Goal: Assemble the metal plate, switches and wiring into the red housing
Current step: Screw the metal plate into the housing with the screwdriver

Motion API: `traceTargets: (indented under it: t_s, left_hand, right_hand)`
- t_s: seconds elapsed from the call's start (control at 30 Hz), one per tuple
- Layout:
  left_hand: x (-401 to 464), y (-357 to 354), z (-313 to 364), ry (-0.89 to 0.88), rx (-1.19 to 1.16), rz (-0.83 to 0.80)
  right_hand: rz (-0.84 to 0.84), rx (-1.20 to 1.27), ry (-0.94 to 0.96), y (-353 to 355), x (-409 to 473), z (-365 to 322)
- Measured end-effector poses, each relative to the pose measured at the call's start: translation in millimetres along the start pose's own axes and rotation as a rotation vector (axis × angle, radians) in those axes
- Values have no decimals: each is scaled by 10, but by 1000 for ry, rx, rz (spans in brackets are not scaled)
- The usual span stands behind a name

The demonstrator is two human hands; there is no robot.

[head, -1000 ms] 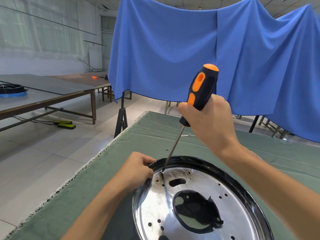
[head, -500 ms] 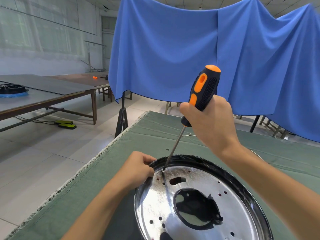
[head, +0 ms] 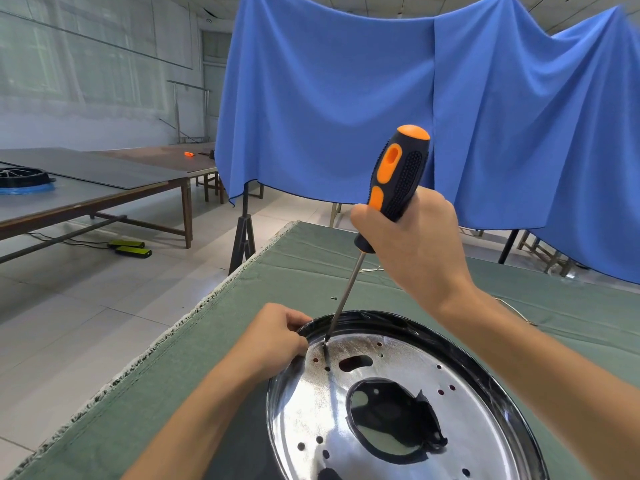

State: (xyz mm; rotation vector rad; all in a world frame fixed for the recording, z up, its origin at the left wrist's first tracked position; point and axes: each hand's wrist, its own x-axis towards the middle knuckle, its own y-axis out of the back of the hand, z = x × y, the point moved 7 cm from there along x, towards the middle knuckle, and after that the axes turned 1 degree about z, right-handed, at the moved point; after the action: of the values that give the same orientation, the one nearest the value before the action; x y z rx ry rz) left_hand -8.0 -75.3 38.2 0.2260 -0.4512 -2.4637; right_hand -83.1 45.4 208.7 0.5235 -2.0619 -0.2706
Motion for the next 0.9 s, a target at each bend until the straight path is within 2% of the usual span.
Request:
traceTargets:
  t_s: [0.63,0.9]
  left_hand:
    - [32,0,-34,-24,19,10]
    - [36,-9,-39,-7,6,-6]
  right_hand:
    - [26,17,10,43,-60,7]
    - [45,18,-58,68,-10,112]
